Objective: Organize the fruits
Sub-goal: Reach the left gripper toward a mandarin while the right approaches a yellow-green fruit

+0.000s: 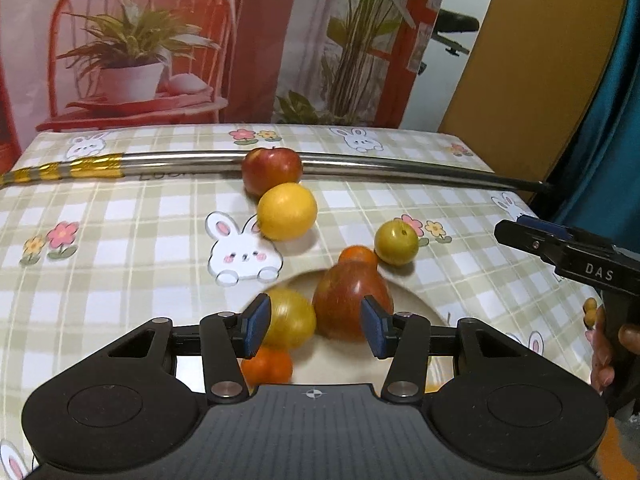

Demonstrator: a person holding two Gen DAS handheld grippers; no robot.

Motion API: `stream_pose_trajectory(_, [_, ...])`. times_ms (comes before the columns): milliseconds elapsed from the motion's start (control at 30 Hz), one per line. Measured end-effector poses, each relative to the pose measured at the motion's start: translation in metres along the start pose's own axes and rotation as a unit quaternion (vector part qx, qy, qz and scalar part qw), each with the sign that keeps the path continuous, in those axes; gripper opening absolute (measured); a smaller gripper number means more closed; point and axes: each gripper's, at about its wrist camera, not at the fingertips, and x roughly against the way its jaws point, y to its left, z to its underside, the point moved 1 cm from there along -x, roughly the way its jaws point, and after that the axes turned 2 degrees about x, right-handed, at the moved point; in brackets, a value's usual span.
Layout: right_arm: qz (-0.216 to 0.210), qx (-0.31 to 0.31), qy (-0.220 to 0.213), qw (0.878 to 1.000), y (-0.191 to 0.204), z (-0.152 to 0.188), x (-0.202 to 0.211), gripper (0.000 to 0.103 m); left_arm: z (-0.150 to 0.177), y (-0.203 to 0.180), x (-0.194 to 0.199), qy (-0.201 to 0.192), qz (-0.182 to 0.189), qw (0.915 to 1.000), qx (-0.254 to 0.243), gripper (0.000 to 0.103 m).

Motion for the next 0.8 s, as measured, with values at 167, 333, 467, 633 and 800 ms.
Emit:
stream_pose_trajectory(167, [-0.003, -0.018, -0.009, 1.000, -0.014, -0.006, -0.014, 0.058, -0.030, -0.014, -0.031, 0.035, 0.013, 0.9992, -0.013, 0.049])
stream_pose_trajectory(333, [-0.005, -0.041, -0.010, 0.999, -0.025, -0.003, -0.022, 0.058, -0.055, -0.020, -0.070, 0.077, 0.039, 0.9961, 0.017, 0.047])
stream_pose_trajectory(467, [-0.003, -0.048, -0.005, 0.999, -0.033, 0.003, -0.024, 0.058, -0.060, -0.019, -0.102, 0.122, 0.049, 0.9905, 0.038, 0.045])
stream_pose_trajectory(633, [0.000, -0.057, -0.001, 0.998, -0.040, 0.009, -0.025, 0.058, -0.056, -0.014, -0.123, 0.152, 0.049, 0.9853, 0.060, 0.045])
stream_pose_trajectory(800, [0.001, -0.069, 0.003, 0.998, -0.045, 0.013, -0.027, 0.058, -0.059, -0.014, -0.132, 0.158, 0.058, 0.9838, 0.061, 0.046])
